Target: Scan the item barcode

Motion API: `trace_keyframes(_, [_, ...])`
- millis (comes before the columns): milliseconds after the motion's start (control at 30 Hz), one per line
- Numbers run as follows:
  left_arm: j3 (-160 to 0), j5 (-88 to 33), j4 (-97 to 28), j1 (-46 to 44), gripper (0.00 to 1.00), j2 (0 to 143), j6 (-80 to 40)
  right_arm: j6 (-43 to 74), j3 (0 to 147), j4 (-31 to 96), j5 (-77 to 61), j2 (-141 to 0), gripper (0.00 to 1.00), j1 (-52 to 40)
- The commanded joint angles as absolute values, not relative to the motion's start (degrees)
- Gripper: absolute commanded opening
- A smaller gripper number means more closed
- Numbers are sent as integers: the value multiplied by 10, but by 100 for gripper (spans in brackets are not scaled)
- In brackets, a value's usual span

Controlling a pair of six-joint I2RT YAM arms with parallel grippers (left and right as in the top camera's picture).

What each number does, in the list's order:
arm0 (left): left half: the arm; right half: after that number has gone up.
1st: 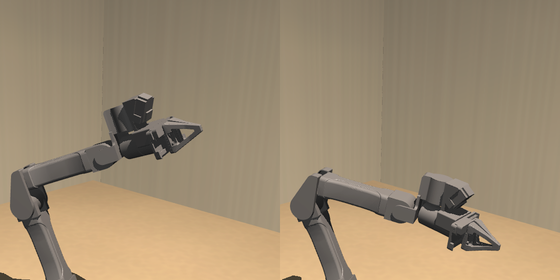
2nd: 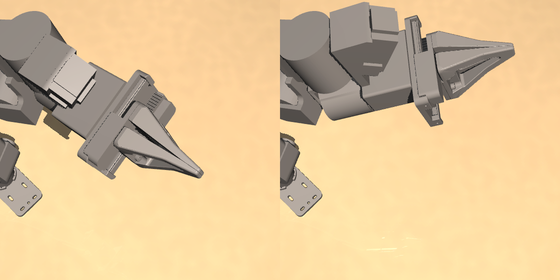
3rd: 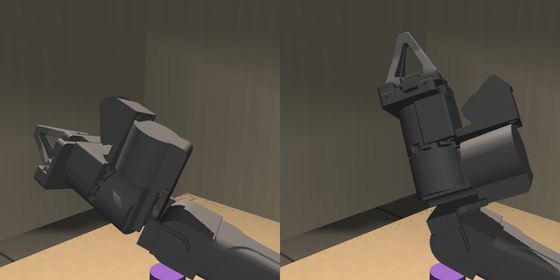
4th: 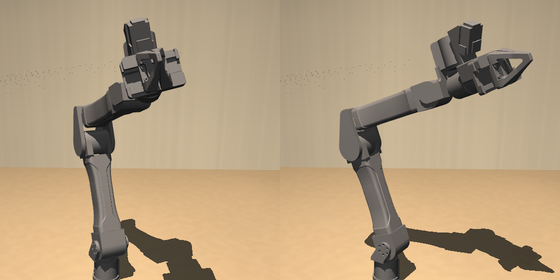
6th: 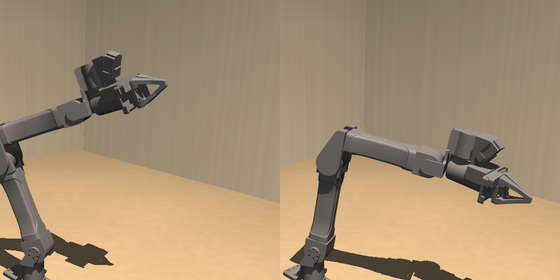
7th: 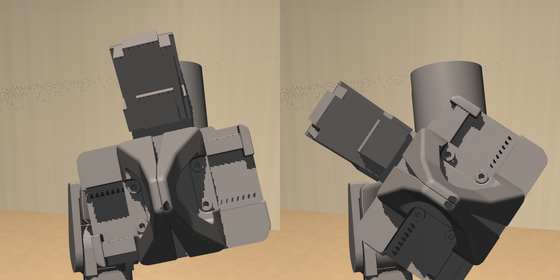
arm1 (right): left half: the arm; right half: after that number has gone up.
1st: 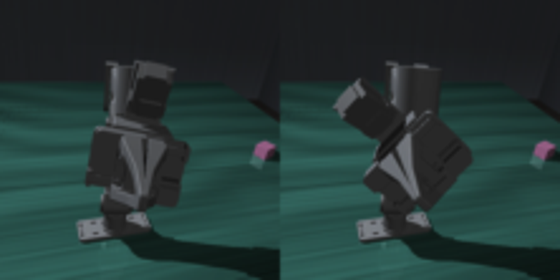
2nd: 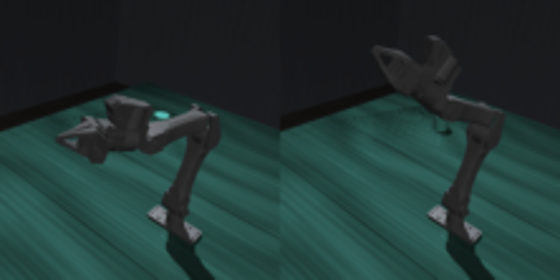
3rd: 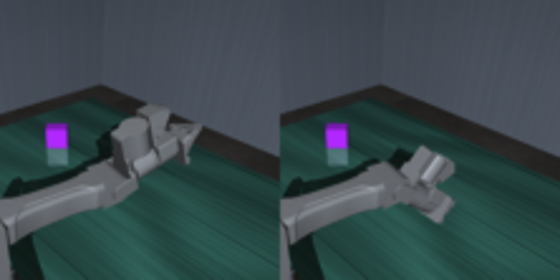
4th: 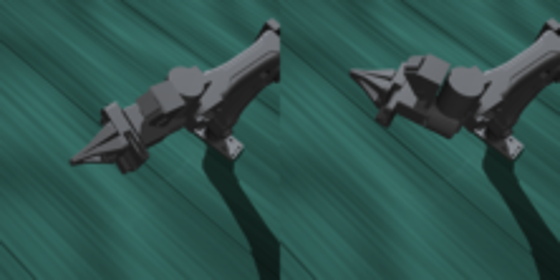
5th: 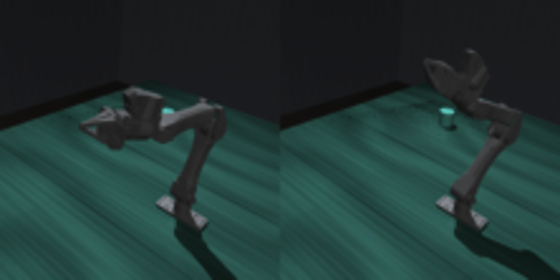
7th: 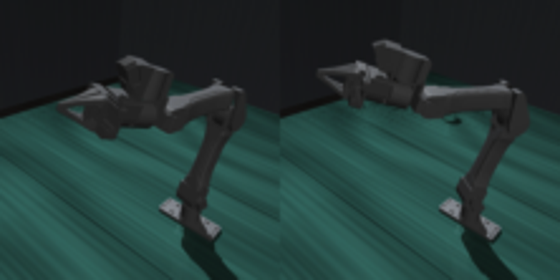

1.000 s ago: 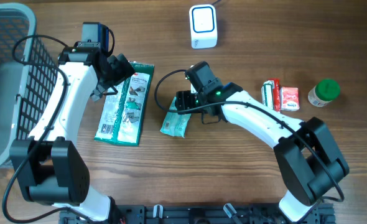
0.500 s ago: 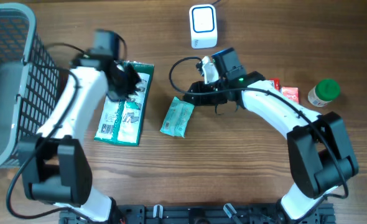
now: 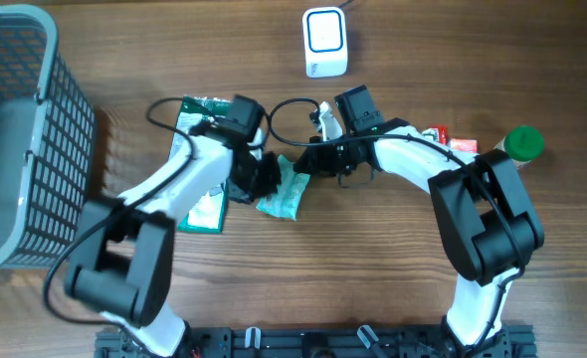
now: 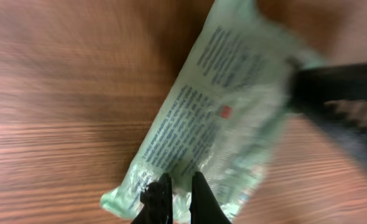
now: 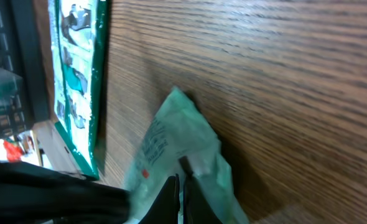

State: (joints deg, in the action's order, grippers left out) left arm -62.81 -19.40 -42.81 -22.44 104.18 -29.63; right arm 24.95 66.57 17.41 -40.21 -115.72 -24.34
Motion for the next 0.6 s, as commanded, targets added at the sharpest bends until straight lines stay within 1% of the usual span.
trace_keyframes(0, [-604, -210, -414, -247, 4, 1087, -305, 289, 660, 193, -319, -1177, 6, -246])
trace_keyframes(67, [-603, -205, -411, -256, 4, 1110, -305, 291, 660, 203, -293, -1178, 8, -246])
trace_keyframes(167, [-603, -203, -409, -258, 4, 1125, -304, 298, 660, 201, -296, -1178, 11, -245])
trace_keyframes(233, [-607, -201, -418, -249, 4, 1112, -301, 299, 666, 201, -329, -1169, 15, -241])
trace_keyframes(333, [-617, -179, -436, -231, 4, 1073, -300, 283, 676, 197, -394, -1142, 16, -236])
trace_keyframes(400, [-620, -175, -441, -215, 4, 1027, -300, 252, 675, 203, -484, -1117, 15, -237])
trace_keyframes(500, [-620, -175, -440, -209, 4, 983, -300, 240, 671, 259, -515, -1112, 15, -256])
trace_keyframes(567, [-618, -175, -447, -209, 4, 985, -305, 242, 659, 271, -515, -1112, 15, -273])
